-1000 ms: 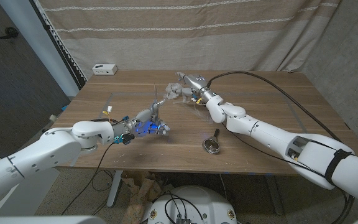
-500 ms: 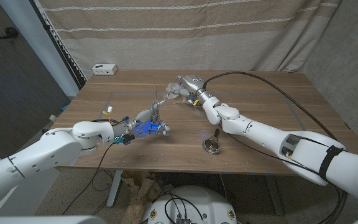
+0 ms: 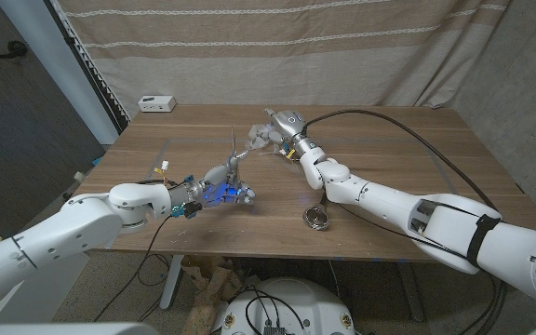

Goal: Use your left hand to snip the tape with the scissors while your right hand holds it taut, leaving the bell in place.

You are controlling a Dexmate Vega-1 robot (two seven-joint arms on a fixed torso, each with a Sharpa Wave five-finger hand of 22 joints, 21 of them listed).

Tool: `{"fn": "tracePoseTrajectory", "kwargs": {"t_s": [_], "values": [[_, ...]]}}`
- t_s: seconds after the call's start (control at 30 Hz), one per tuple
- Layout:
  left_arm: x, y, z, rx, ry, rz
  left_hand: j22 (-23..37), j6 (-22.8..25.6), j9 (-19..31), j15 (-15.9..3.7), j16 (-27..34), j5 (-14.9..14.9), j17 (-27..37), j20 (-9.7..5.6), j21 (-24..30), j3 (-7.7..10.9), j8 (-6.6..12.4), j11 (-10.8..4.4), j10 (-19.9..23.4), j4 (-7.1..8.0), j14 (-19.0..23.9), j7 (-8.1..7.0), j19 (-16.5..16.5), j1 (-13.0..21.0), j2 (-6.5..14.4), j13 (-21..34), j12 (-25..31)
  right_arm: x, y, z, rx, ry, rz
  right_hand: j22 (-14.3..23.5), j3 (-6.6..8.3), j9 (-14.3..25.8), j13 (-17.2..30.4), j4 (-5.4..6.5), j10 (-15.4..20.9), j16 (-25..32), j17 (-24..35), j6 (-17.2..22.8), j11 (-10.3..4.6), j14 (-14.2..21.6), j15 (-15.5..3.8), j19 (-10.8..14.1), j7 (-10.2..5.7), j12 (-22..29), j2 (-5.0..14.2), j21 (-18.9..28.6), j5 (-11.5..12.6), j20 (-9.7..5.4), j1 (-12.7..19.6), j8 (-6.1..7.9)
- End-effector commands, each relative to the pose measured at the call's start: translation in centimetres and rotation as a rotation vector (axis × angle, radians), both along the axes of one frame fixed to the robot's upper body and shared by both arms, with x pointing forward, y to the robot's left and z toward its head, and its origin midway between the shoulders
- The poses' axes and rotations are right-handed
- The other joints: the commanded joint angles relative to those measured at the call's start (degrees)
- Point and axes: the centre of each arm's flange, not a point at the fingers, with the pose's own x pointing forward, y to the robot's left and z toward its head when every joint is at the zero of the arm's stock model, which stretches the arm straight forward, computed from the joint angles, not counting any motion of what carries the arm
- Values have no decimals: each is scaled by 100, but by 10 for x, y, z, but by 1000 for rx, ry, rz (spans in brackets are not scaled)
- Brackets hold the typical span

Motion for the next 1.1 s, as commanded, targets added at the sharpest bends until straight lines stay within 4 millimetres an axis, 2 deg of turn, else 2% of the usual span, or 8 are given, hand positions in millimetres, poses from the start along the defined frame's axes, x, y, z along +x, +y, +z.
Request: {"fn": "tracePoseTrajectory", "kwargs": {"t_s": [0.03, 0.13, 0.23, 0.4, 0.43, 0.57, 0.83, 1.1], "values": [[0, 0, 0, -5, 0, -3, 17, -103, 19, -62, 36, 33, -3, -12, 5, -466, -17, -61, 138, 345, -2, 183, 0, -162, -226, 393, 211, -3, 7, -8, -77, -87, -53, 19, -1, 37, 253, -60, -2, -50, -34, 59, -54, -30, -732, 58, -127, 193, -31, 130, -29, -474, 31, 16], [-1, 0, 0, -3, -3, -3, 17, -109, 23, -58, 45, 37, 1, -8, 3, -465, -22, -63, 138, 345, -5, 180, -6, -160, -224, 394, 210, -1, 8, -9, -84, -85, -73, 14, 35, 46, 361, -136, -147, -115, -63, 51, -46, -91, -749, 23, -155, 234, -43, 155, -23, -471, 154, 4], [-2, 1, 0, -7, -2, 3, 16, -103, 33, -58, 49, 40, 1, -10, 5, -464, -17, -68, 148, 344, -11, 183, 0, -157, -224, 393, 212, 0, 9, -9, -99, -95, -91, 4, 78, 84, 607, -225, -645, -252, -119, -62, -34, -218, -728, -100, -241, 266, -62, 197, -4, -456, 304, -40], [-2, 2, -2, -12, 1, 0, 16, -84, 33, -70, 55, 47, -18, -17, 5, -463, -19, -79, 157, 340, -4, 174, 0, -149, -224, 394, 213, 0, 9, -7, -88, -105, -98, -27, 89, 154, 1131, -241, -1797, -323, -84, -394, 182, -357, -705, -179, -284, 299, -96, 348, 21, -455, 333, -108], [-2, 2, -2, -12, 0, 2, 16, -78, 31, -61, 60, 48, -13, -13, 5, -463, -19, -77, 152, 340, -4, 172, -1, -148, -224, 394, 211, 0, 9, -7, -86, -111, -98, -39, 89, 173, 1287, -243, -2037, -324, -63, -448, 353, -388, -703, -207, -277, 345, -109, 387, 28, -464, 336, -97], [0, 2, -2, -13, 0, -5, 16, -83, 36, -66, 68, 53, -13, -13, 7, -463, -26, -76, 153, 339, -12, 189, 3, -145, -222, 394, 211, 1, 7, -6, -73, -110, -97, -57, 89, 193, 1480, -244, -2419, -339, -40, -526, 424, -463, -697, -250, -252, 366, -122, 432, 36, -477, 338, -90], [2, 2, -2, -11, -1, -8, 16, -76, 47, -65, 91, 61, -5, -18, 7, -463, -28, -73, 147, 339, -12, 175, 4, -142, -221, 394, 208, 8, 7, -8, -95, -84, -144, -77, 106, 212, 1707, -246, -2159, -322, -5, -293, 355, -479, -704, -252, -213, 674, -107, 504, 47, -492, 355, 17], [3, 2, -2, -12, 0, -7, 16, -23, 44, -67, 105, 74, -32, -21, 6, -461, -24, -81, 195, 339, 7, 173, -1, -136, -215, 394, 217, 18, 7, -12, -111, -38, -181, -150, 97, 147, 1820, -193, -1092, -425, -30, 689, 159, -531, -701, -251, -349, 1305, -83, 747, 10, -572, 279, 278]]}}
